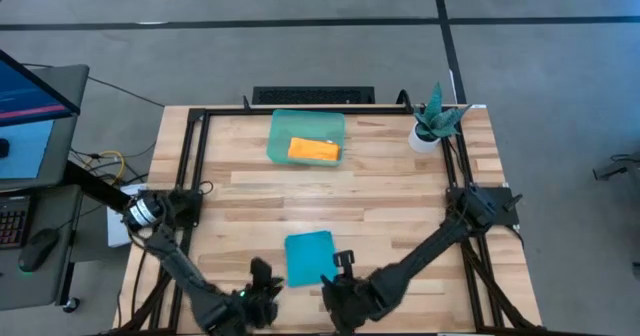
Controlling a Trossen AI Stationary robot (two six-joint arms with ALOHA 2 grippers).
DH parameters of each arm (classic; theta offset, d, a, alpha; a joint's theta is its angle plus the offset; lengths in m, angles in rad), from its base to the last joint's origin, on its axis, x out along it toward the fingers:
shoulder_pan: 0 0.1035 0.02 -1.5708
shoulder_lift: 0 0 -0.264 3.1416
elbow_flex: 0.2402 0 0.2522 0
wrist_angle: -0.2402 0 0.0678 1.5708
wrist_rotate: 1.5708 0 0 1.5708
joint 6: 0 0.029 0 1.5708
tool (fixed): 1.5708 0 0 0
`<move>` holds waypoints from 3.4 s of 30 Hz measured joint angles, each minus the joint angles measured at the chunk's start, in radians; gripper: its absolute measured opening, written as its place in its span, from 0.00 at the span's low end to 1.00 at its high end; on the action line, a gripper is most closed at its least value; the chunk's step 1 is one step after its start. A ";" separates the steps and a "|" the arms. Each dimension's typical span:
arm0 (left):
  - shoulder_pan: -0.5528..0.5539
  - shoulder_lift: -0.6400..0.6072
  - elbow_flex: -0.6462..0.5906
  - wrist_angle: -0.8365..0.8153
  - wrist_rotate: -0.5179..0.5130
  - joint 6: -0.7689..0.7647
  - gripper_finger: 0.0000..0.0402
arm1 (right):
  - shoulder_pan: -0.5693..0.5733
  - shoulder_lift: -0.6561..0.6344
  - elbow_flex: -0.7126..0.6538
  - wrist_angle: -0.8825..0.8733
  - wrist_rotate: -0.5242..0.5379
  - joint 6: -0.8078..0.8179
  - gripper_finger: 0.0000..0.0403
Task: Roll microfiber towels into tight, uniform cylinder then place into a basket
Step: Roll the blue microfiber towel
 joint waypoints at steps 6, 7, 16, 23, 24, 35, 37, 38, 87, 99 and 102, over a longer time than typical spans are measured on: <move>-0.109 0.000 0.017 0.046 -0.223 0.133 0.26 | 0.081 -0.001 0.064 -0.065 0.307 -0.061 0.04; -0.119 0.000 0.017 0.046 -0.257 0.145 0.26 | 0.093 -0.001 0.065 -0.060 0.349 -0.086 0.04; -0.062 -0.001 0.016 0.061 -0.072 0.118 0.26 | 0.101 -0.001 0.066 -0.044 0.297 -0.087 0.05; 0.015 -0.001 -0.011 0.153 0.078 0.119 0.26 | 0.069 0.009 0.067 -0.034 0.187 -0.025 0.19; 0.024 -0.001 -0.017 0.176 0.093 0.128 0.26 | 0.067 0.014 0.065 -0.037 0.177 -0.025 0.21; 0.076 -0.002 -0.083 0.298 0.164 0.165 0.28 | 0.037 0.098 0.044 -0.019 0.102 -0.038 0.33; 0.084 -0.002 -0.092 0.306 0.165 0.166 0.29 | 0.027 0.121 0.045 -0.001 0.089 -0.048 0.33; 0.089 -0.002 -0.096 0.310 0.166 0.166 0.29 | 0.023 0.130 0.042 -0.006 0.084 -0.051 0.33; 0.198 0.000 -0.211 0.399 0.409 0.022 0.03 | -0.094 0.145 -0.025 0.053 -0.149 0.082 0.04; 0.176 0.000 -0.106 0.171 0.432 -0.211 0.01 | -0.062 0.146 0.066 0.051 -0.205 0.066 0.02; 0.173 0.000 -0.083 0.141 0.457 -0.256 0.01 | -0.056 0.146 0.085 0.051 -0.204 0.055 0.01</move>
